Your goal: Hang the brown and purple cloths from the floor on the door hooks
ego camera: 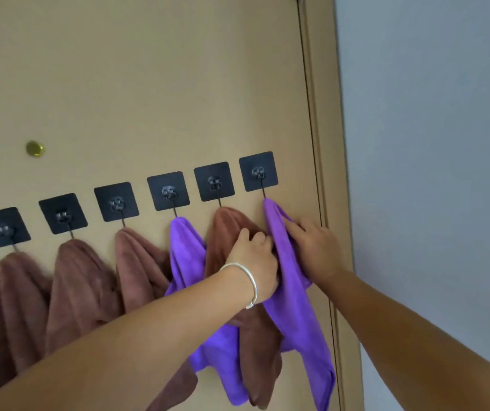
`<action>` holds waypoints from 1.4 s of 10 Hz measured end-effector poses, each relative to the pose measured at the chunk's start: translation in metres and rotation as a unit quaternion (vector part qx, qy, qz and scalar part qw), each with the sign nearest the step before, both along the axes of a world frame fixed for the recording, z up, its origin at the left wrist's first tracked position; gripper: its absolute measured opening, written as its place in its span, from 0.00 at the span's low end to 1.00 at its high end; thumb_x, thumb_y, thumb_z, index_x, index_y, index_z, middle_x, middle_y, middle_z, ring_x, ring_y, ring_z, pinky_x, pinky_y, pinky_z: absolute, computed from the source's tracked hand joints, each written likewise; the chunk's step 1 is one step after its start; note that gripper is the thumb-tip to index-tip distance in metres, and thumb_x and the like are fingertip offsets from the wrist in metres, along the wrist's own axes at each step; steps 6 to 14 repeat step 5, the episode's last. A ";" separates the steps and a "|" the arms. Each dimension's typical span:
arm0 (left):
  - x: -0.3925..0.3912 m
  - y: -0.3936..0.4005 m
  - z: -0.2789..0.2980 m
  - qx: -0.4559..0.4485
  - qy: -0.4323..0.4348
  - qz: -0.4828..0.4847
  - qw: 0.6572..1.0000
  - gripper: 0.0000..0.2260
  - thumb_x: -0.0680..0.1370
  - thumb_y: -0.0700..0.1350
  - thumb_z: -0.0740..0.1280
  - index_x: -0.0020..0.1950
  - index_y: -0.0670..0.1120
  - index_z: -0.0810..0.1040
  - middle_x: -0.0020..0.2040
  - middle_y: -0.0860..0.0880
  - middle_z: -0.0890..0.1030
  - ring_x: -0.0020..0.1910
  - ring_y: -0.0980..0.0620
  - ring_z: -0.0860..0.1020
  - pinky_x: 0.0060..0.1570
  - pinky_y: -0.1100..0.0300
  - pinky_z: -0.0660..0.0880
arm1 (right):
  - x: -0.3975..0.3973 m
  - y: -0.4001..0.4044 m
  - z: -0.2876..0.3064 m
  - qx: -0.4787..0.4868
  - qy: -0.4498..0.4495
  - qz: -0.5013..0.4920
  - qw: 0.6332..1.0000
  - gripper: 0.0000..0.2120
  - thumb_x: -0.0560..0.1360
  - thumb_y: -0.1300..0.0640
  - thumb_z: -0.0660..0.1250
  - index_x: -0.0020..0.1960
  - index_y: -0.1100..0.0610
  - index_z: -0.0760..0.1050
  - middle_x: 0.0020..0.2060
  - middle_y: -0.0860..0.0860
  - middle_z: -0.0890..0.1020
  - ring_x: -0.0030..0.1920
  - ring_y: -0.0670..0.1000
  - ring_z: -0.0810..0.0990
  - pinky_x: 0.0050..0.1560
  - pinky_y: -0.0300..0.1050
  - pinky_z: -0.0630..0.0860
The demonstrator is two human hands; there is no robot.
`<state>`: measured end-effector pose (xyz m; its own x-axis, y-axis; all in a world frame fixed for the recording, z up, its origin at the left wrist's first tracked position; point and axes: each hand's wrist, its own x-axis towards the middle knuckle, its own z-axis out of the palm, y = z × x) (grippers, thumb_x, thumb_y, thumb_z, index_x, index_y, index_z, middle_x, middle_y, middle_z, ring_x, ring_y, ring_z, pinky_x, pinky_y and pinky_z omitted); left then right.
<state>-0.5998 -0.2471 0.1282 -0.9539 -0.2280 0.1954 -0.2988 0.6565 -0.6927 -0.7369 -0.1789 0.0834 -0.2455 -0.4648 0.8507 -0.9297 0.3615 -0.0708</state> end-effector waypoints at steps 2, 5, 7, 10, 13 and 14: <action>0.026 -0.005 -0.013 0.029 -0.033 -0.008 0.999 0.38 0.75 0.71 0.48 0.78 0.48 0.59 0.76 0.44 0.61 0.77 0.42 0.50 0.70 0.35 0.36 | 0.006 0.010 -0.003 0.086 0.010 -0.031 0.996 0.24 0.74 0.58 0.70 0.69 0.59 0.72 0.49 0.61 0.79 0.41 0.63 0.79 0.38 0.48 0.71; 0.120 -0.014 -0.012 0.028 0.005 -0.122 0.992 0.27 0.79 0.62 0.56 0.75 0.53 0.63 0.70 0.49 0.70 0.76 0.47 0.56 0.74 0.42 0.44 | 0.041 0.046 0.014 0.090 -0.019 -0.176 0.980 0.10 0.73 0.59 0.65 0.52 0.59 0.79 0.44 0.55 0.77 0.42 0.59 0.76 0.38 0.46 0.67; 0.120 -0.014 -0.012 0.028 0.005 -0.122 0.992 0.27 0.79 0.62 0.56 0.75 0.53 0.63 0.70 0.49 0.70 0.76 0.47 0.56 0.74 0.42 0.44 | 0.041 0.046 0.014 0.090 -0.019 -0.176 0.980 0.10 0.73 0.59 0.65 0.52 0.59 0.79 0.44 0.55 0.77 0.42 0.59 0.76 0.38 0.46 0.67; 0.120 -0.014 -0.012 0.028 0.005 -0.122 0.992 0.27 0.79 0.62 0.56 0.75 0.53 0.63 0.70 0.49 0.70 0.76 0.47 0.56 0.74 0.42 0.44 | 0.041 0.046 0.014 0.090 -0.019 -0.176 0.980 0.10 0.73 0.59 0.65 0.52 0.59 0.79 0.44 0.55 0.77 0.42 0.59 0.76 0.38 0.46 0.67; 0.120 -0.014 -0.012 0.028 0.005 -0.122 0.992 0.27 0.79 0.62 0.56 0.75 0.53 0.63 0.70 0.49 0.70 0.76 0.47 0.56 0.74 0.42 0.44 | 0.041 0.046 0.014 0.090 -0.019 -0.176 0.980 0.10 0.73 0.59 0.65 0.52 0.59 0.79 0.44 0.55 0.77 0.42 0.59 0.76 0.38 0.46 0.67; 0.120 -0.014 -0.012 0.028 0.005 -0.122 0.992 0.27 0.79 0.62 0.56 0.75 0.53 0.63 0.70 0.49 0.70 0.76 0.47 0.56 0.74 0.42 0.44 | 0.041 0.046 0.014 0.090 -0.019 -0.176 0.980 0.10 0.73 0.59 0.65 0.52 0.59 0.79 0.44 0.55 0.77 0.42 0.59 0.76 0.38 0.46 0.67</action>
